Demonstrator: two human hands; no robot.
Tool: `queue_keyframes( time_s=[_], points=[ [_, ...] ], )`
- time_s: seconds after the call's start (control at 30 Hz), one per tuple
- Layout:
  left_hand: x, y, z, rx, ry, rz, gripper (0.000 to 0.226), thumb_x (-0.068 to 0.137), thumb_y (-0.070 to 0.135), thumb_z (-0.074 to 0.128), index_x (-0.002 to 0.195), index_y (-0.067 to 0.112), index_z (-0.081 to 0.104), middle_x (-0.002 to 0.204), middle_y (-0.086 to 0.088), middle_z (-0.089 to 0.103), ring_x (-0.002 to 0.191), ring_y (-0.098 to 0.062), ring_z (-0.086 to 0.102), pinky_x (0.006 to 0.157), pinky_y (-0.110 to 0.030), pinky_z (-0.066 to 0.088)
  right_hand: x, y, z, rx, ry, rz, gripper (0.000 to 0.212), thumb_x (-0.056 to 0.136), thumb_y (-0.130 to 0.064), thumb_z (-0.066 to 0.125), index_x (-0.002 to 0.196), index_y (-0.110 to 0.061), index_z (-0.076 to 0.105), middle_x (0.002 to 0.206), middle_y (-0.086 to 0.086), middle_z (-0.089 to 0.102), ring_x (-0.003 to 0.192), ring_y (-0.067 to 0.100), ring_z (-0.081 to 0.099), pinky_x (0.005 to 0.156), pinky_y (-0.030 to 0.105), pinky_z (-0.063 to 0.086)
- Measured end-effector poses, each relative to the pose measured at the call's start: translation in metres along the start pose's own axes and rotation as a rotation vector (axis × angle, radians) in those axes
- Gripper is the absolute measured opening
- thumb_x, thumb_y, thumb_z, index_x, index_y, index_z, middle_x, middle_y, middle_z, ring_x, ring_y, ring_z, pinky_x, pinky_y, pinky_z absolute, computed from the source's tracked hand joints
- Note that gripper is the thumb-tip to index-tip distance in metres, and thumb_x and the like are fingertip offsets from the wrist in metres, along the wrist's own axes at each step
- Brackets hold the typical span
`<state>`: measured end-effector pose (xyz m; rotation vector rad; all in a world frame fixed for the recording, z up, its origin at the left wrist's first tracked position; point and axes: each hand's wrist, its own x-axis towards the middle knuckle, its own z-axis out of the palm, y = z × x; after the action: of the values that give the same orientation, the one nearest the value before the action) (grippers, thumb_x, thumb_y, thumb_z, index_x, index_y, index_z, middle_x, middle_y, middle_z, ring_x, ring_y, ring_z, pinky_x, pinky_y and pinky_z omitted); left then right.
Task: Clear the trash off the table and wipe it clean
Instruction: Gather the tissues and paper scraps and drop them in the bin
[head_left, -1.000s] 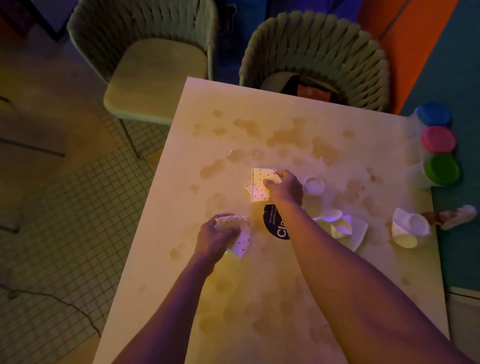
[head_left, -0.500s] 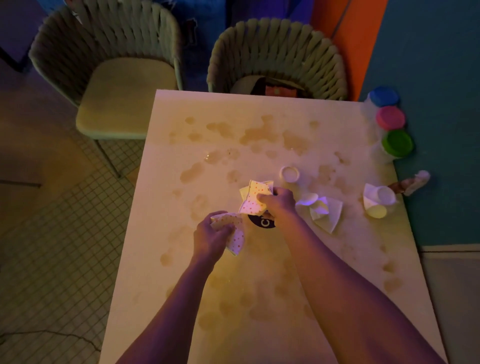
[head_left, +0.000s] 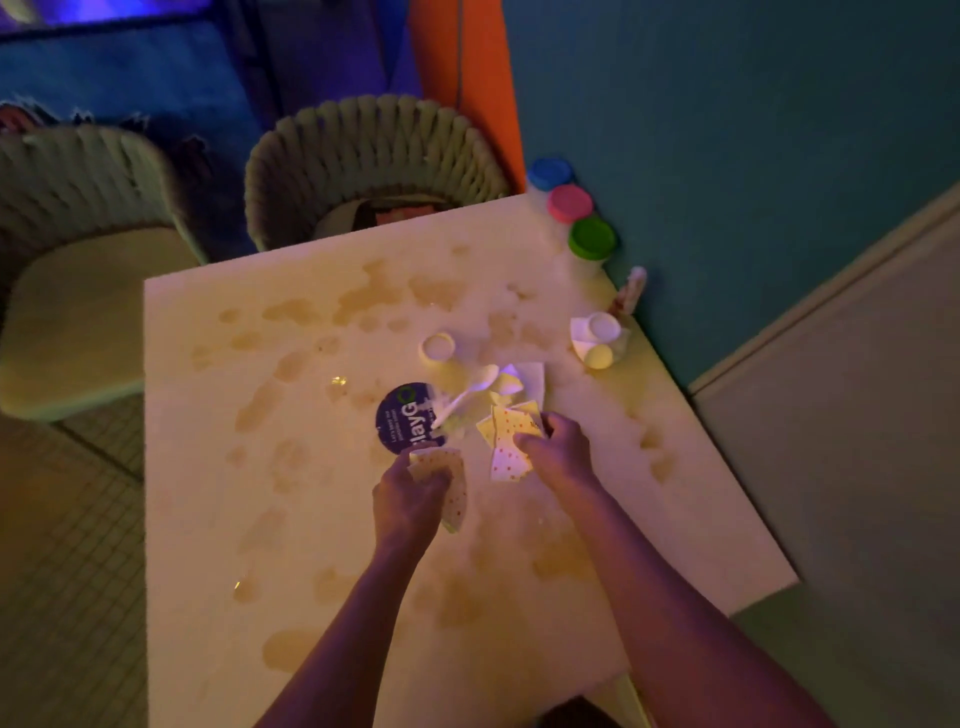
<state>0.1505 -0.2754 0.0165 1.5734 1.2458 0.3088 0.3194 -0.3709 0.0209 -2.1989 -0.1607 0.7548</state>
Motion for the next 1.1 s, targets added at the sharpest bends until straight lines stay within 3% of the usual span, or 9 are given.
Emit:
queue_keyframes(
  time_s=[0.1,0.27,0.4,0.57,0.73,0.8,0.97,1.1],
  points=[
    [-0.02,0.012,0.023,0.048,-0.071,0.065,0.041,0.07,0.029,0.067,0.111,0.031,0.07,0.09,0.006,0.072,0.082,-0.015,0.064,0.072,-0.025,0.044,-0.013,0.028,-0.032,0.017,0.058,0.01,0.028,0.079,-0.016,0.071,0.106,-0.013,0.071,0.099,0.005,0.072,0.094,0.024,0.065,0.07,0.024,0.041],
    [-0.059,0.028,0.062,0.11,-0.156,0.142,0.035,0.078,0.018,0.073,0.111,0.03,0.07,0.084,0.005,0.071,0.079,-0.015,0.065,0.072,-0.025,0.046,-0.038,0.074,-0.079,0.055,0.169,-0.024,0.03,0.077,-0.017,0.072,0.107,-0.014,0.072,0.1,0.009,0.073,0.094,0.027,0.066,0.075,0.029,0.047],
    [-0.103,0.033,0.1,0.165,-0.251,0.217,0.036,0.066,0.036,0.065,0.101,0.043,0.067,0.082,0.008,0.073,0.079,-0.014,0.069,0.077,-0.034,0.057,-0.067,0.123,-0.125,0.102,0.288,-0.019,0.029,0.076,-0.018,0.07,0.105,-0.015,0.071,0.096,0.01,0.072,0.09,0.03,0.066,0.073,0.033,0.05],
    [-0.153,0.032,0.14,0.242,-0.335,0.318,0.033,0.066,0.036,0.066,0.093,0.054,0.064,0.085,0.007,0.073,0.078,-0.014,0.07,0.077,-0.039,0.059,-0.105,0.183,-0.166,0.154,0.386,0.028,0.027,0.077,-0.011,0.071,0.104,-0.011,0.07,0.097,0.012,0.072,0.09,0.031,0.065,0.07,0.03,0.043],
    [-0.206,0.023,0.18,0.364,-0.427,0.444,0.037,0.076,0.023,0.075,0.109,0.039,0.068,0.098,0.002,0.073,0.089,-0.021,0.07,0.082,-0.039,0.058,-0.155,0.247,-0.201,0.22,0.489,0.116,0.027,0.077,-0.01,0.072,0.103,-0.005,0.07,0.101,0.019,0.072,0.093,0.035,0.065,0.075,0.034,0.043],
    [-0.223,0.015,0.194,0.399,-0.474,0.493,0.04,0.075,0.025,0.074,0.112,0.038,0.068,0.099,0.001,0.073,0.089,-0.02,0.069,0.082,-0.038,0.058,-0.172,0.273,-0.21,0.236,0.514,0.16,0.03,0.074,-0.017,0.071,0.102,-0.006,0.07,0.101,0.019,0.072,0.093,0.036,0.065,0.075,0.035,0.045],
    [-0.273,-0.003,0.227,0.484,-0.588,0.577,0.04,0.077,0.025,0.078,0.116,0.027,0.069,0.098,-0.005,0.074,0.09,-0.025,0.069,0.082,-0.035,0.055,-0.222,0.336,-0.23,0.271,0.594,0.264,0.024,0.074,-0.009,0.074,0.098,-0.01,0.072,0.099,0.014,0.073,0.092,0.033,0.066,0.073,0.033,0.044],
    [-0.307,-0.012,0.243,0.53,-0.68,0.612,0.038,0.079,0.017,0.079,0.116,0.025,0.071,0.099,-0.001,0.073,0.086,-0.015,0.064,0.077,-0.023,0.044,-0.255,0.375,-0.233,0.279,0.662,0.357,0.022,0.073,-0.012,0.074,0.095,-0.012,0.073,0.095,0.013,0.074,0.089,0.032,0.068,0.072,0.033,0.047]
  ],
)
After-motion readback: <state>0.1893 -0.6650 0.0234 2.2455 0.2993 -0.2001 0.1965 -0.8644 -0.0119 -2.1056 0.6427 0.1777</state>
